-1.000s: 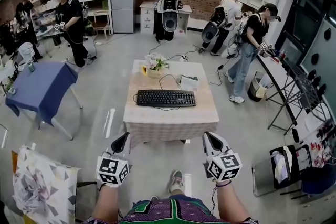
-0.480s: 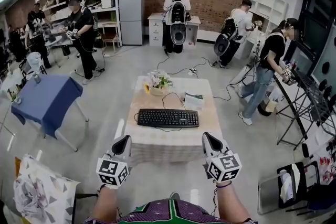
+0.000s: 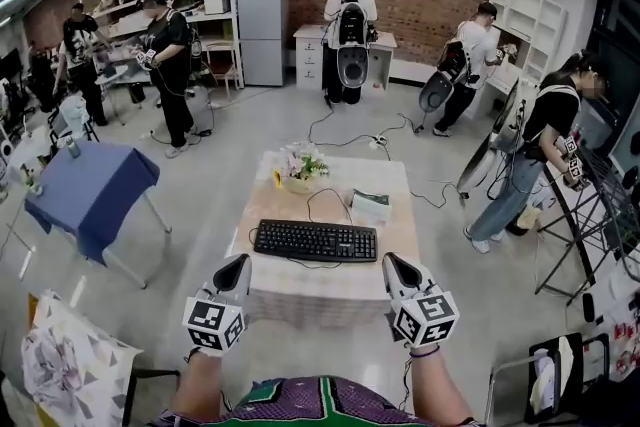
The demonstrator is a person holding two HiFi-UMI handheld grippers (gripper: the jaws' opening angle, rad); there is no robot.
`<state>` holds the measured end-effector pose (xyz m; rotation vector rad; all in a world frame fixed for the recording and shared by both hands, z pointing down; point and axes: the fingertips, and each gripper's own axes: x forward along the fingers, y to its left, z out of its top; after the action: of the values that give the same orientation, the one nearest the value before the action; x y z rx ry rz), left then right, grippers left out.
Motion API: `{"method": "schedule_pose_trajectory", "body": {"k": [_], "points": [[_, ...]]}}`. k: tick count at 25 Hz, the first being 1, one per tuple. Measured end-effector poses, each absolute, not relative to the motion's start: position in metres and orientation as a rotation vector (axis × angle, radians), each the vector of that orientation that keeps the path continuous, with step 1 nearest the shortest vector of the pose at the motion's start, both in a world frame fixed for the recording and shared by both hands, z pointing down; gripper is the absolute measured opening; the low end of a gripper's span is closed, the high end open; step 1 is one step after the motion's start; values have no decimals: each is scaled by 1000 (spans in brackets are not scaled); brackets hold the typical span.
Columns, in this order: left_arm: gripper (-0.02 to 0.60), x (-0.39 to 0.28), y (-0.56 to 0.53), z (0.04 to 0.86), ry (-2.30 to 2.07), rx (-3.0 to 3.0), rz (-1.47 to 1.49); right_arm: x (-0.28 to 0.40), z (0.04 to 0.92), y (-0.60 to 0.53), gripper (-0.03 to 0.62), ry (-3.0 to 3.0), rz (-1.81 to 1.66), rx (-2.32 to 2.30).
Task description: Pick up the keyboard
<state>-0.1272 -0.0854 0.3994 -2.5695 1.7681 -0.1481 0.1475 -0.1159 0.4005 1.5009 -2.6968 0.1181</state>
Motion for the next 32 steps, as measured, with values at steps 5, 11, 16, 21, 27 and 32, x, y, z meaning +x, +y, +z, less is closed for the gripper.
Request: {"method": "schedule_pose_trajectory", "body": {"k": [5,11,16,21,27,32], "points": [[17,-122,-107,405,1786,-2558,-167,154,407,-145,3,-2702,135,1493],[17,-138,-138,409,1795,-2552,-193,141,416,-184,3,-2698,179,1492],[17,-170,-178,410,1818,-2559,-173,116,411,-221,3,-2675,166,1503],[17,-190,-207,408,1784,-2572,-183,89,408,-243,3,-2644,195,1534],[17,-193,-224,409,1694,-2627,-177,70,403,-247,3,-2609,159,1591],[18,-204,-226,418,1625,-2679,-163,64,406,-247,4,-2584,173,1662]]}}
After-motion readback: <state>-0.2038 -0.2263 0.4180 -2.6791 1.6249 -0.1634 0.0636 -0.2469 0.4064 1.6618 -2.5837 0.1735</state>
